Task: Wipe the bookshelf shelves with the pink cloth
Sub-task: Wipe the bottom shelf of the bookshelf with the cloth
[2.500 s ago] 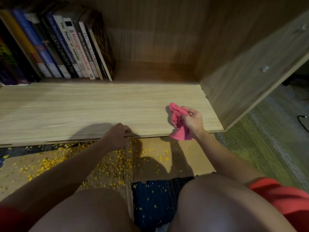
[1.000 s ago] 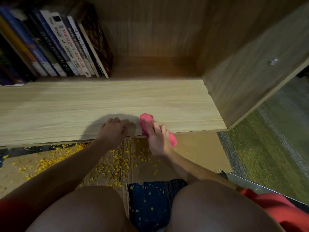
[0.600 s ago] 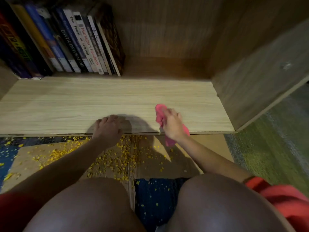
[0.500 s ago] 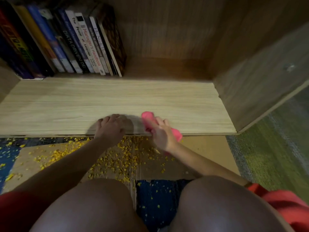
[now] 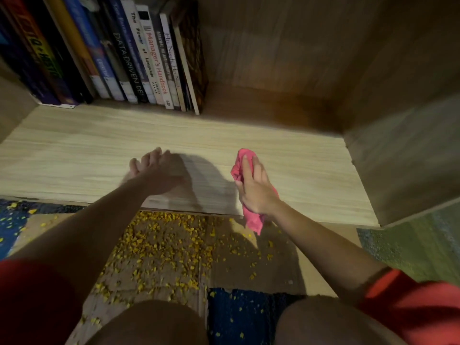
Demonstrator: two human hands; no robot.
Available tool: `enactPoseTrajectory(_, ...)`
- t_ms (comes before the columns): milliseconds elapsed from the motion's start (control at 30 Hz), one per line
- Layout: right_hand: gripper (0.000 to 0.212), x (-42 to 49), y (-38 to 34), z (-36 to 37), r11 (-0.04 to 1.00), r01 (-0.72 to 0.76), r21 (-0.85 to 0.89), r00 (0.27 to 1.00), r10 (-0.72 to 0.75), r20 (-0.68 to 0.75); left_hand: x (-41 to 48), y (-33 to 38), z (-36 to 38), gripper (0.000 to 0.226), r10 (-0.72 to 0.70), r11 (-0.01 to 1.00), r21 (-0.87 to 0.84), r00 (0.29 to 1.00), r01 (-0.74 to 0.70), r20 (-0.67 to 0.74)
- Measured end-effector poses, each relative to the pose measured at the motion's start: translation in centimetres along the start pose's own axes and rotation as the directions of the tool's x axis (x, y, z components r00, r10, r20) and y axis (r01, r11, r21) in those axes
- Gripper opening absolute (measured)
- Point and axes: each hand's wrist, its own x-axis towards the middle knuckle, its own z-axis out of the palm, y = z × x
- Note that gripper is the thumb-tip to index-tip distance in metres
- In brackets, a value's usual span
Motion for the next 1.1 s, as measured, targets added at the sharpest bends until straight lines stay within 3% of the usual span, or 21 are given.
enactPoseTrajectory(233, 0.066, 7.7, -0.2, -1.7, 0.996, -0.029, 0.082, 1.000, 0.029, 0.010, 1.3, -0.6, 3.5, 0.086, 0.015, 0.997, -0.077, 1.000, -0.016, -0.012)
enactPoseTrajectory(433, 0.061, 13.4, -2.8, -2.2, 0.957, 0.024, 0.288, 1.000, -0.018, -0.023, 1.9, -0.6, 3.7, 0.081, -0.028, 0.998, -0.051, 1.000, 0.028, 0.013)
enactPoseTrajectory(600, 0.052, 13.0, -3.9, -2.1, 0.844, 0.188, 0.502, 0.982, -0.169, -0.084, 2.2, -0.7, 3.8, 0.081, -0.025, 0.997, -0.068, 1.000, 0.025, 0.011)
enactPoseTrajectory(667, 0.047, 11.8, -4.6, -1.5, 0.770, 0.202, 0.605, 0.976, -0.211, -0.058, 2.3, -1.2, 3.6, 0.080, 0.005, 0.983, -0.181, 1.000, -0.003, 0.006)
enactPoseTrajectory(767, 0.044, 9.7, -5.3, -0.7, 0.744, 0.216, 0.632, 0.961, -0.277, -0.003, 2.1, -2.2, 2.9, 0.083, 0.007, 0.843, -0.537, 1.000, -0.020, -0.026)
enactPoseTrajectory(833, 0.046, 8.5, -5.4, -0.3, 0.775, 0.262, 0.575, 0.948, -0.318, -0.003, 1.8, -2.8, 2.3, 0.085, -0.038, 0.538, -0.843, 0.999, 0.023, 0.003)
enactPoseTrajectory(900, 0.046, 6.7, -5.6, 0.1, 0.783, 0.282, 0.554, 0.941, -0.340, 0.002, 1.1, -3.1, 2.1, 0.074, -0.055, 0.292, -0.956, 0.998, 0.009, -0.007)
enactPoseTrajectory(1000, 0.048, 3.1, -5.9, 0.6, 0.767, 0.246, 0.592, 0.935, -0.349, 0.063, -0.5, -2.8, 2.1, 0.060, -0.058, 0.235, -0.970, 0.996, -0.054, -0.070)
enactPoseTrajectory(1100, 0.047, -0.1, -5.8, 1.3, 0.763, 0.276, 0.585, 0.913, -0.398, 0.088, -2.9, -2.5, 3.0, 0.055, -0.026, 0.273, -0.960, 0.997, -0.057, -0.066)
